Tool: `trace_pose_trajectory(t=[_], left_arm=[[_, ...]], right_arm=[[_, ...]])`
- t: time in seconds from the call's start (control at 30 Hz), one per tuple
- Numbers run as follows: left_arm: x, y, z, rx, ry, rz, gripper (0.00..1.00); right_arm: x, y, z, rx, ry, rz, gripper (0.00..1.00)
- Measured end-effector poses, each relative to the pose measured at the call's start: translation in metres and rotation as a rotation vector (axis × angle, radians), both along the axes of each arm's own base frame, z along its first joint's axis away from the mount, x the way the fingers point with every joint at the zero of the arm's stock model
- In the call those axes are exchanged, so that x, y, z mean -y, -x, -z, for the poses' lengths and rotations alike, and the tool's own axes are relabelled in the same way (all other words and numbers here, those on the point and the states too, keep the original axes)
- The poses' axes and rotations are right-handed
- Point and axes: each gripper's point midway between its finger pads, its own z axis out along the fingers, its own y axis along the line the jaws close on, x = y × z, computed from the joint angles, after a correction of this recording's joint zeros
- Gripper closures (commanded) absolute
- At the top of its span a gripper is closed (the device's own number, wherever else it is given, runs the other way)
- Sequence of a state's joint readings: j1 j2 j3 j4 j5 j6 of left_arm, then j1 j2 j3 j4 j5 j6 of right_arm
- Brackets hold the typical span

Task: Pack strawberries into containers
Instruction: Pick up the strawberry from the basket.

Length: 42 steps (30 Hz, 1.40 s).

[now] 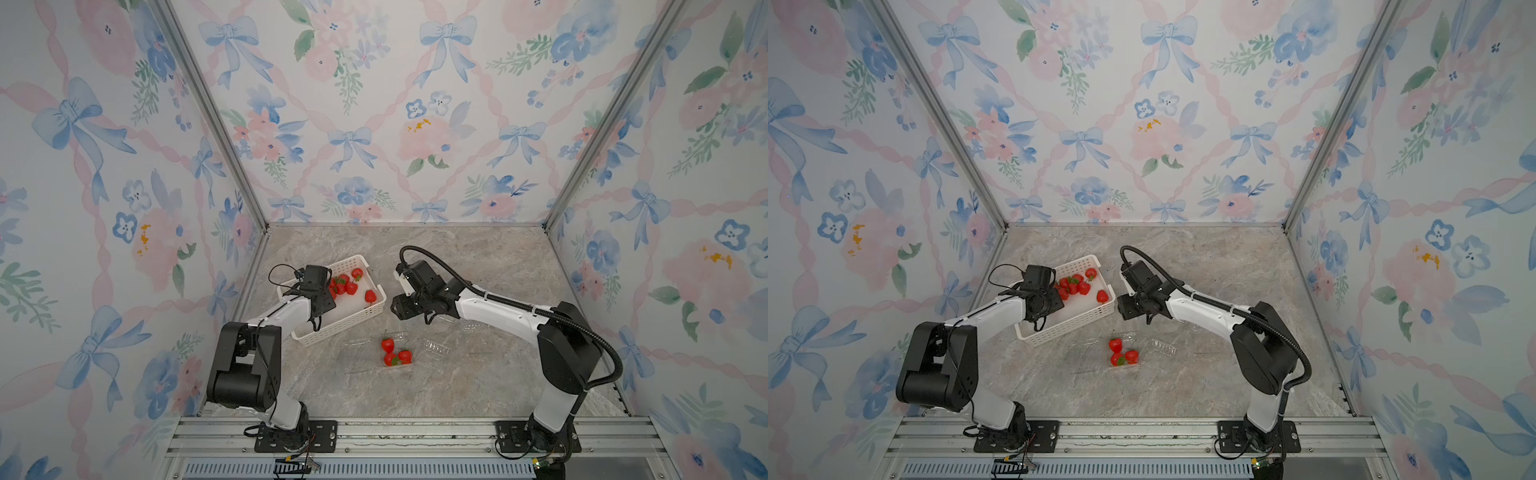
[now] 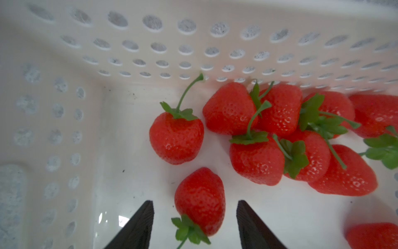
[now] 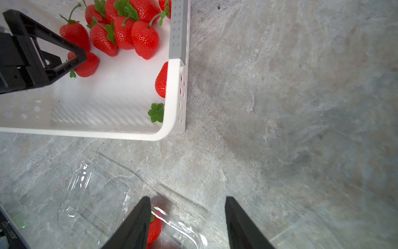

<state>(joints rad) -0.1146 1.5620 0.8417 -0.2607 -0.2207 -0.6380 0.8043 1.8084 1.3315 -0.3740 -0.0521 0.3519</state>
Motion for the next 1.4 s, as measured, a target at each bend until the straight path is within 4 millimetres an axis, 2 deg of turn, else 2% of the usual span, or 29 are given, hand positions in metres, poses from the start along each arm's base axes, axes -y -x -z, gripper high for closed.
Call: trace_pose_trajectory(t=[0.3, 0.77, 0.87, 1.07, 1.4], left_arm=[[-0.007, -0.003, 0.008, -0.007, -0.006, -0.011, 0.39], [-0.006, -0.003, 0.014, 0.0, 0.0, -0.007, 0.51], [-0.006, -0.002, 0.015, 0.0, -0.001, 0.0, 0.58], [-0.004, -0.004, 0.015, 0.007, 0.005, 0.011, 0.68], [0.003, 0.008, 0.005, 0.037, 0.049, 0.036, 0.71]], right_arm=[[0.002, -0.002, 0.0, -0.003, -0.003, 0.009, 0.44], [0.002, -0.002, -0.005, 0.003, -0.013, 0.011, 0.46], [0.002, -0.002, -0.011, 0.012, -0.023, 0.011, 0.46], [0.004, 0.0, -0.017, 0.021, -0.034, 0.014, 0.46], [0.005, 0.001, -0.013, 0.013, -0.031, 0.018, 0.47]])
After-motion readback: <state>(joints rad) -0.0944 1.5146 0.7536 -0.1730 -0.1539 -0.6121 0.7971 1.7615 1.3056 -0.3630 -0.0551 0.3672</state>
